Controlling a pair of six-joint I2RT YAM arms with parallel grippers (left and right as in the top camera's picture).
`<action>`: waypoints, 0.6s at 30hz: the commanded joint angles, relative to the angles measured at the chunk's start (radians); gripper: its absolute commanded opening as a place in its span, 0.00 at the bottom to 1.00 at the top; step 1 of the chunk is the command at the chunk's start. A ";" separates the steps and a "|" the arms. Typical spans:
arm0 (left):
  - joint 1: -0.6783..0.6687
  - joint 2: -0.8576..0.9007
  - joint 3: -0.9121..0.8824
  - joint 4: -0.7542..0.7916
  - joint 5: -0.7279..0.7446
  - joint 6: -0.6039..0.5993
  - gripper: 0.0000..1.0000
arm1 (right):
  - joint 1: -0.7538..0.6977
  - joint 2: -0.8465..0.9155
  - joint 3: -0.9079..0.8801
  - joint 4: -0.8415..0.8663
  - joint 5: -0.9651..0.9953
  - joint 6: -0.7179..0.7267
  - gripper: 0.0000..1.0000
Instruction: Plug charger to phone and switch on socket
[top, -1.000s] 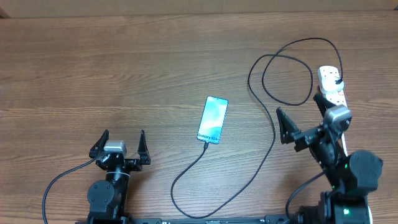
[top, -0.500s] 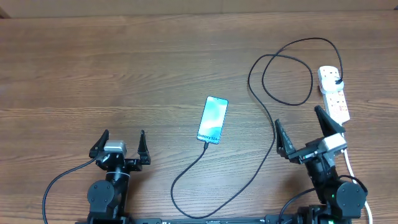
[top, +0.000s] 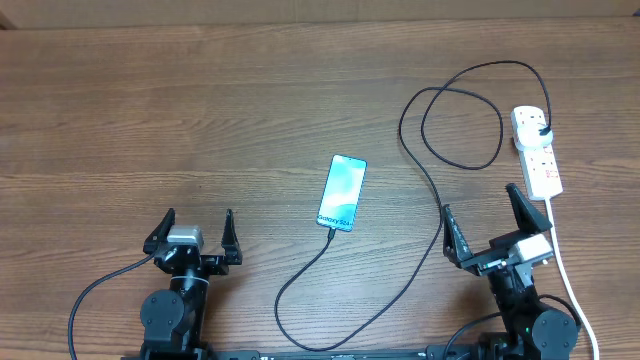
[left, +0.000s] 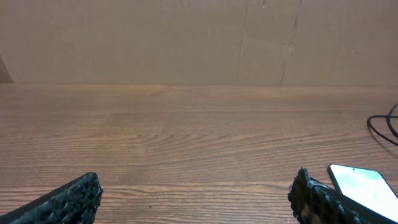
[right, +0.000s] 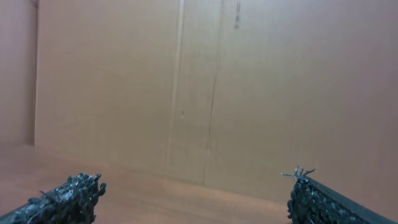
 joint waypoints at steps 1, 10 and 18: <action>0.005 -0.009 -0.003 0.001 0.015 0.014 1.00 | 0.006 -0.011 -0.011 -0.061 0.014 -0.011 1.00; 0.005 -0.009 -0.003 0.000 0.014 0.014 1.00 | 0.006 -0.011 -0.011 -0.308 0.014 -0.010 1.00; 0.005 -0.009 -0.003 0.001 0.014 0.014 1.00 | 0.006 -0.011 -0.011 -0.330 0.018 -0.010 1.00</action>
